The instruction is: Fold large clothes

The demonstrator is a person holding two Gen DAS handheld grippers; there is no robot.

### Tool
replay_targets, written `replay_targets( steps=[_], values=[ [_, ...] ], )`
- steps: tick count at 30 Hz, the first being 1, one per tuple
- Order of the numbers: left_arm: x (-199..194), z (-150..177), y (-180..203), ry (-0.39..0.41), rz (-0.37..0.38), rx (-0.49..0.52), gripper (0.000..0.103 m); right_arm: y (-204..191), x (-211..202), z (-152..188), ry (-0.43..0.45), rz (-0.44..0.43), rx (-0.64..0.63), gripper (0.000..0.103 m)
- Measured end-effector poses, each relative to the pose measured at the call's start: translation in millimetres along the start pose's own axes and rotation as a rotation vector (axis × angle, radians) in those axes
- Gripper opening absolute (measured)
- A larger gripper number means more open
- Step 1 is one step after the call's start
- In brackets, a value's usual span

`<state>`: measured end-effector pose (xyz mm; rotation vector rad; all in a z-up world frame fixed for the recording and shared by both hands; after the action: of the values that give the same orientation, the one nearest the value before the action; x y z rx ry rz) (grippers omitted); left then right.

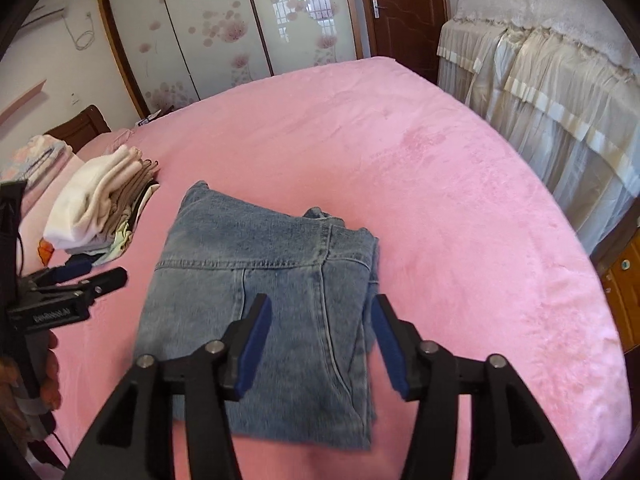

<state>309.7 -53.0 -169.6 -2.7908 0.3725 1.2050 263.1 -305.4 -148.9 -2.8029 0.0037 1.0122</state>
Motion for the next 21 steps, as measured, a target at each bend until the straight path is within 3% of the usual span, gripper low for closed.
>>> replay_targets(
  steps=[7,11,18,21],
  values=[
    [-56,6,10,0.027,0.035,0.038,0.095,-9,-32,20,-0.065,-0.050,-0.013,0.061],
    [-81,7,18,0.052,0.064,0.047,0.095,-19,-52,26,-0.072,-0.127,-0.016,0.061],
    [-108,10,28,0.032,0.138,0.069,0.095,-27,-90,14,0.012,-0.186,-0.018,0.061],
    [-103,13,30,0.001,0.191,0.043,0.095,-26,-90,6,0.014,-0.216,-0.011,0.069]
  ],
)
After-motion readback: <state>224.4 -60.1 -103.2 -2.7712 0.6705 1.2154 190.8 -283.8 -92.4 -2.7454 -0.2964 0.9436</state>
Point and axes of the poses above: each gripper's, at about its wrist camera, not at the fingertips, and x roughly the way its jaws point, y to its right, z to its underside, the point moved 6 cm from there along x, roughly the way its jaws point, and after that the axes turned 10 degrees about y, right-handed, at the moved point
